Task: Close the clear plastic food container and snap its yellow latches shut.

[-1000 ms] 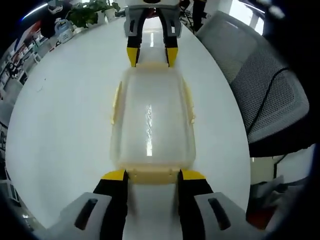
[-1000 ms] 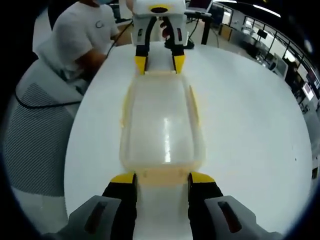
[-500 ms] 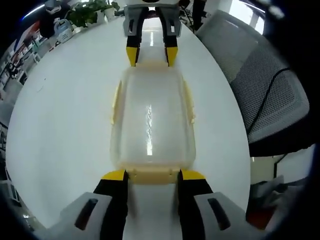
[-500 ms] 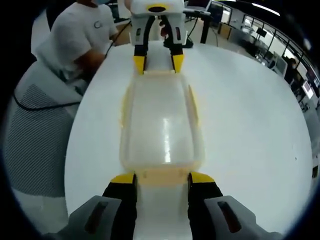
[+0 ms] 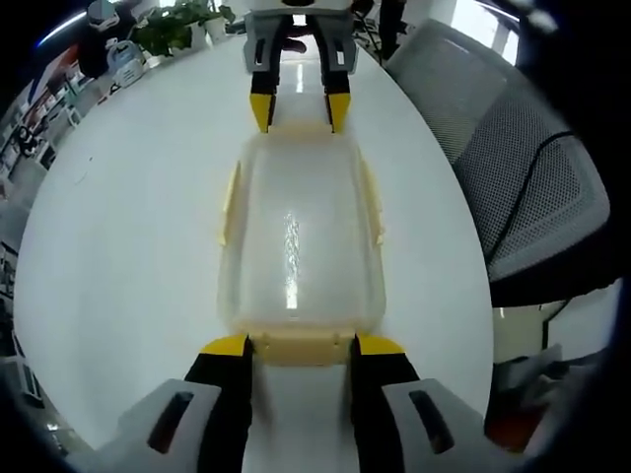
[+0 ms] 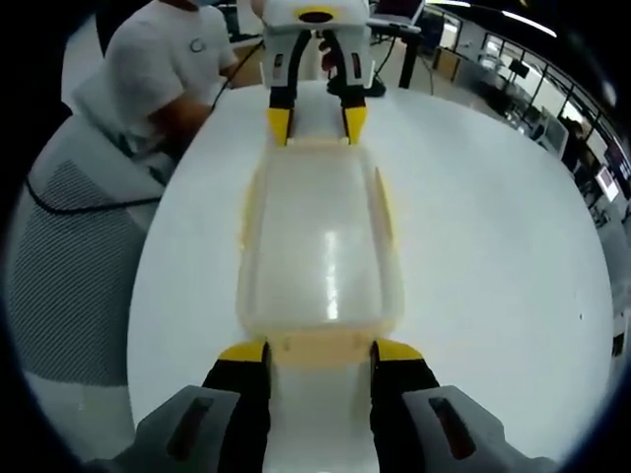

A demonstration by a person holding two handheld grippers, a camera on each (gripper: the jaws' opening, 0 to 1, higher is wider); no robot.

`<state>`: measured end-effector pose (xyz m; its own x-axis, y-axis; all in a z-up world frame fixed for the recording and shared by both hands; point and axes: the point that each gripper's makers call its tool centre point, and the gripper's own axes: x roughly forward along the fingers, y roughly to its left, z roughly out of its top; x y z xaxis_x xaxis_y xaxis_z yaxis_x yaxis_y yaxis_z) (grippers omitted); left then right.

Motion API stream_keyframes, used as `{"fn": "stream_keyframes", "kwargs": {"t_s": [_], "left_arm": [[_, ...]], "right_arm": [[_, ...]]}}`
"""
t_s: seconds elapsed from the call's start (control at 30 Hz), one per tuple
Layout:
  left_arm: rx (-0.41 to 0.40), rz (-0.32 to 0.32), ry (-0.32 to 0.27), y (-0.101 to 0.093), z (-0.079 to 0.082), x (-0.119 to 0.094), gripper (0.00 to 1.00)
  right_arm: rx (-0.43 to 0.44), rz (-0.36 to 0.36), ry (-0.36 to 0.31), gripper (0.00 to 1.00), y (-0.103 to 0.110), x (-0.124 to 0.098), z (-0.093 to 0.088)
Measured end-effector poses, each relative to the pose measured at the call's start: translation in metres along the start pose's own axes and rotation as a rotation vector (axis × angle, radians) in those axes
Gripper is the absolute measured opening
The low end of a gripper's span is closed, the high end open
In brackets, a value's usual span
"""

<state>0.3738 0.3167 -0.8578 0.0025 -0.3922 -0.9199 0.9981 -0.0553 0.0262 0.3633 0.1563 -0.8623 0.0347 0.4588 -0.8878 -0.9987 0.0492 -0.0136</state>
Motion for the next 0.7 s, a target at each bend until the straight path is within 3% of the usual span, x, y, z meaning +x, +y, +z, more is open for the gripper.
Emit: {"fn": "stream_keyframes", "kwargs": {"t_s": [0.7], "left_arm": [[0.004,0.02,-0.026,-0.001,0.012,-0.021,0.37]], "right_arm": [[0.005,0.005,-0.037,0.37,0.001,-0.022,0.009]]}}
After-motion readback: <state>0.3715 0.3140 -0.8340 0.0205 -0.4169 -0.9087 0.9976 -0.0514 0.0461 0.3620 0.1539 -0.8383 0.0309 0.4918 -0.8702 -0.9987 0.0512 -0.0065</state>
